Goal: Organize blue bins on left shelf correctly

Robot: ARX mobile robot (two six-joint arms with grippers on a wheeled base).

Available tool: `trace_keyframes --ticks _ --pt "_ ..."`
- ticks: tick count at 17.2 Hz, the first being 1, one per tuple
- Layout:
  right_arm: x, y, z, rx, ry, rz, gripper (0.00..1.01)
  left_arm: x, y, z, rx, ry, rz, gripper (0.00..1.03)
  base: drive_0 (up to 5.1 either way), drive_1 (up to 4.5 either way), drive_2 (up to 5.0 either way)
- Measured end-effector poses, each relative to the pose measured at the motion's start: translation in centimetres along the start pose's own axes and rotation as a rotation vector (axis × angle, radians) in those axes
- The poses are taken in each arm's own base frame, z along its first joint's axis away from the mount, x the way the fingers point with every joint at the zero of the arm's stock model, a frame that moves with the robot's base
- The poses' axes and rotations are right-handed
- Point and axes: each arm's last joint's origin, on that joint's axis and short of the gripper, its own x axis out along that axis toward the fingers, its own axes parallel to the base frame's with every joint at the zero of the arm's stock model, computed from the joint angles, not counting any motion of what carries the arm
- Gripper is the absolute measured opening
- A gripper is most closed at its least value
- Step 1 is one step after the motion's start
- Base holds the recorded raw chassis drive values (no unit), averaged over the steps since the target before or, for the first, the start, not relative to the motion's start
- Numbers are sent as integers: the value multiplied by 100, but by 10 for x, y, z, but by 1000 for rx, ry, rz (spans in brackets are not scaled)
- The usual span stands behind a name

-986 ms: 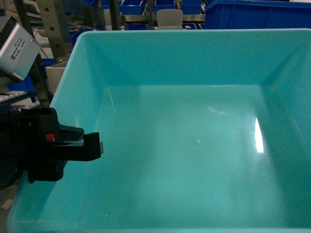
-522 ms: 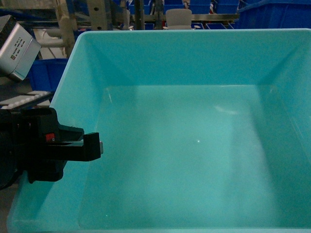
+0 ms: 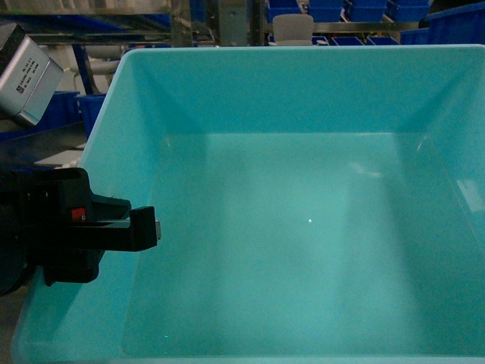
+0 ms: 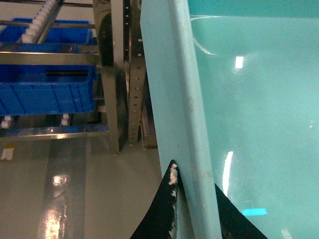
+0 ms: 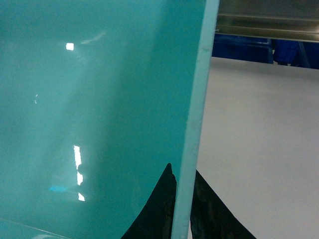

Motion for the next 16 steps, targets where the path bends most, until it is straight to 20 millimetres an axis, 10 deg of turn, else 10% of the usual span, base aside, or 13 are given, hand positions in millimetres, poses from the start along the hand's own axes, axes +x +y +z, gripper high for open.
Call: trace_keyframes --ticks 16 --pt "0 0 0 0 -1 0 7 0 0 0 0 0 0 5 -502 244 244"
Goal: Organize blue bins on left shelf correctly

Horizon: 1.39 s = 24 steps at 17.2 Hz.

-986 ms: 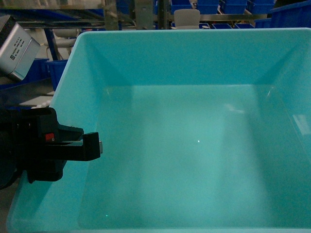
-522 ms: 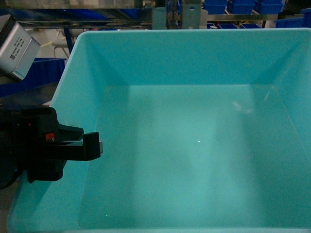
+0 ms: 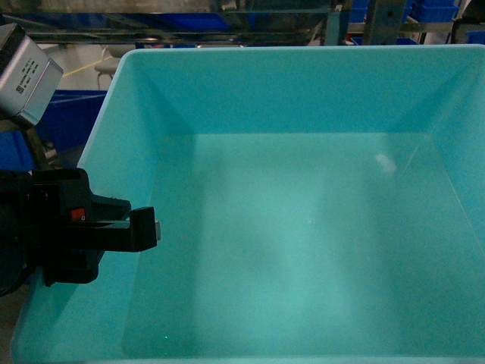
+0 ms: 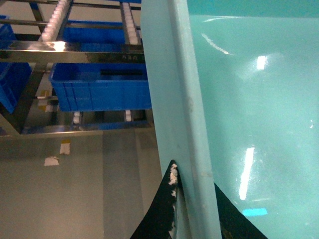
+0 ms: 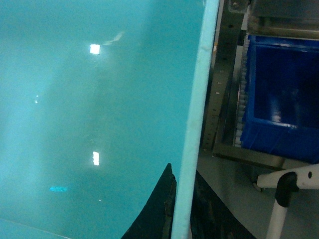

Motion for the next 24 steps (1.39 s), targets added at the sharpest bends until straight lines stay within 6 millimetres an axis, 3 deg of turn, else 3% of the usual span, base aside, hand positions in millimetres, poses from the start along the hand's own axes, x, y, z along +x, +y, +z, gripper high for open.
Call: trace_keyframes --ticks 18,24 --pt "0 0 0 0 1 0 7 0 0 0 1 0 0 5 -449 388 79" --pt "0 0 0 0 1 1 7 -1 1 0 1 0 2 5 0 0 0"
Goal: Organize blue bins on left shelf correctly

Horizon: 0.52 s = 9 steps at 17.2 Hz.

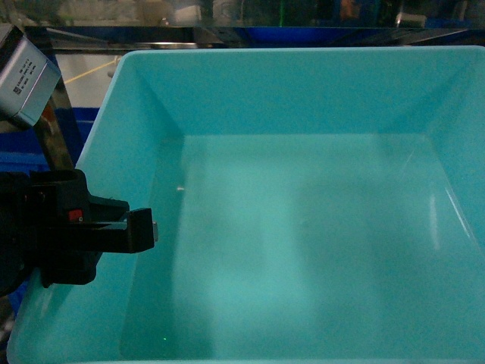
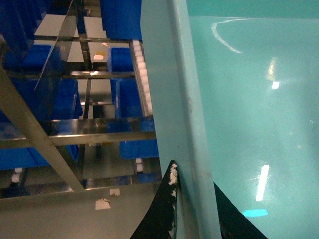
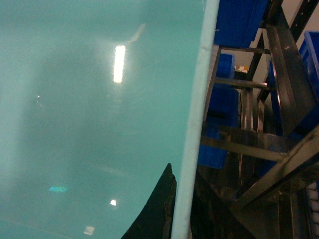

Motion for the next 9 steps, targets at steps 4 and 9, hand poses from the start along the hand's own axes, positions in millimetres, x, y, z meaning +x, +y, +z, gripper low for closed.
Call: trace_keyframes --ticks 4,9 --pt "0 0 1 -1 -5 0 7 0 0 1 -1 -6 -1 5 0 0 0" --pt "0 0 0 0 3 0 7 1 0 0 1 3 1 5 0 0 0"
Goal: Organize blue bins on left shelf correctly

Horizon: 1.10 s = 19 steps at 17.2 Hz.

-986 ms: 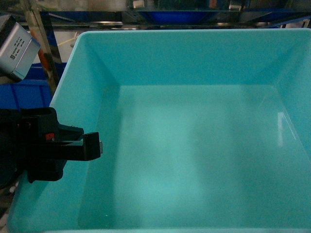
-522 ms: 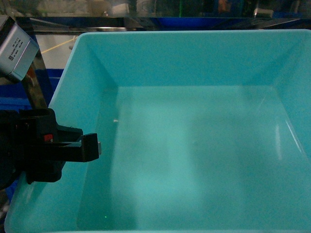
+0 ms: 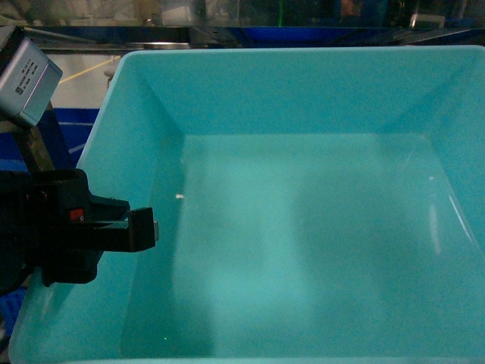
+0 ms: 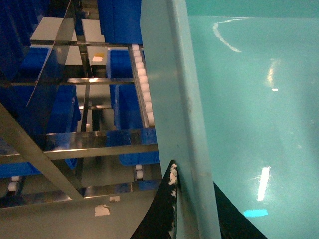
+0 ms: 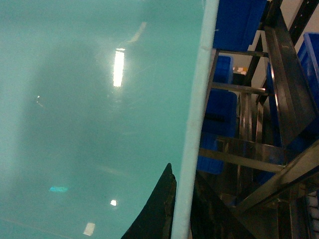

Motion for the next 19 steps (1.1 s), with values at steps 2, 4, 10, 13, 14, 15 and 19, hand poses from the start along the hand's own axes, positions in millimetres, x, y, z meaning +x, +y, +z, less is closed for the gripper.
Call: trace_keyframes --ticks 2,4,10,13,14,15,19 --pt "0 0 0 0 0 0 7 0 0 0 0 -2 -1 5 0 0 0" --pt "49 -8 -19 2 82 6 7 60 8 -7 5 82 32 5 0 0 0" --pt "130 -19 -17 -13 197 9 7 138 18 -8 29 198 67 5 0 0 0" --pt "139 -20 -17 -23 207 14 7 145 20 -9 27 213 74 5 0 0 0" --pt "141 -21 -17 -23 211 14 7 147 21 -9 26 216 76 5 0 0 0" --pt "145 -21 -16 -25 219 16 7 152 22 -8 24 221 77 5 0 0 0" --pt "164 -22 -13 -35 239 27 7 167 27 -5 15 240 92 5 0 0 0"
